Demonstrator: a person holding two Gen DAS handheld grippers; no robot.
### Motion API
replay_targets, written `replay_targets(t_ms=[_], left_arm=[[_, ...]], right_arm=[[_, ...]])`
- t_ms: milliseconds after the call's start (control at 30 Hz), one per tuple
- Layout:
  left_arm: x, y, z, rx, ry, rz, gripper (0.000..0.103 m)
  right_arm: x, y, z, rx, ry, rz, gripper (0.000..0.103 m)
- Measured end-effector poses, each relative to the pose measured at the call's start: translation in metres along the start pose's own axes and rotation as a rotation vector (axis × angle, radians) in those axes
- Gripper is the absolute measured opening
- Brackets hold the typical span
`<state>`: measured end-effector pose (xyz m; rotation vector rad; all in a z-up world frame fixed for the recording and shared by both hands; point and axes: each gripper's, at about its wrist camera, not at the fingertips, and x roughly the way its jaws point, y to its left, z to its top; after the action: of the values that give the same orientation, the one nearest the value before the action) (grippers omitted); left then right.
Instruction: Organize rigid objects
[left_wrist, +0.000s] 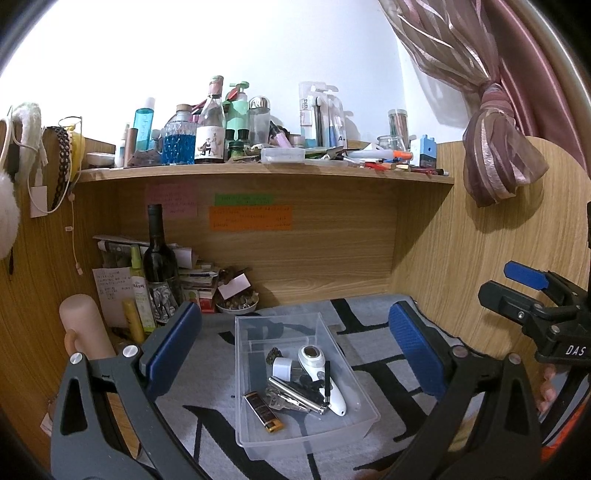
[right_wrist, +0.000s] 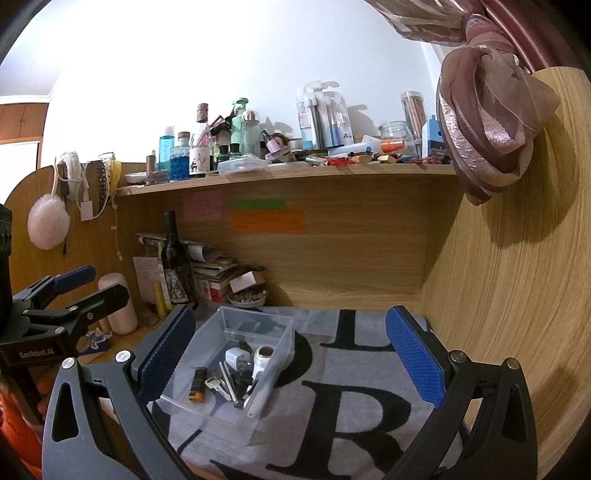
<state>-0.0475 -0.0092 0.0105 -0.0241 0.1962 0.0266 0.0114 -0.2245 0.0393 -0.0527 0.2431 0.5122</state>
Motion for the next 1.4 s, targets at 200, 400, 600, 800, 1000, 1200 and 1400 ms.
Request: replay_targets(t_ms=[200, 400, 600, 800, 1000, 1200, 1400], left_arm=[[0.001, 0.0, 0.0, 0.005, -0.001, 0.0, 0.103], [0.002, -0.001, 0.0, 0.013, -0.003, -0.005, 0.103], [0.002, -0.003, -0.001, 0.016, -0.001, -0.009, 0.103], [0.003, 0.001, 0.0, -0.013, 0.006, -0.01, 0.103], [0.006, 0.006, 0.001, -0.027, 0.017, -0.006, 0.103], [0.007, 0.007, 0.0, -0.024, 0.036, -0.025, 0.103], [0.007, 0.002, -0.001, 0.002, 0.039, -0.027, 0.103]], right_arm=[[0.0, 0.0, 0.0, 0.0, -0.001, 0.001, 0.103], [0.0, -0.001, 0.0, 0.0, 0.0, 0.002, 0.103], [0.0, -0.001, 0.0, -0.002, 0.0, 0.003, 0.103], [0.0, 0.001, 0.0, 0.0, -0.002, -0.002, 0.103], [0.0, 0.002, 0.0, -0.002, -0.002, -0.003, 0.103], [0.0, 0.003, -0.001, -0.005, -0.001, -0.003, 0.103], [0.004, 0.001, -0.003, -0.009, 0.007, 0.005, 0.103]])
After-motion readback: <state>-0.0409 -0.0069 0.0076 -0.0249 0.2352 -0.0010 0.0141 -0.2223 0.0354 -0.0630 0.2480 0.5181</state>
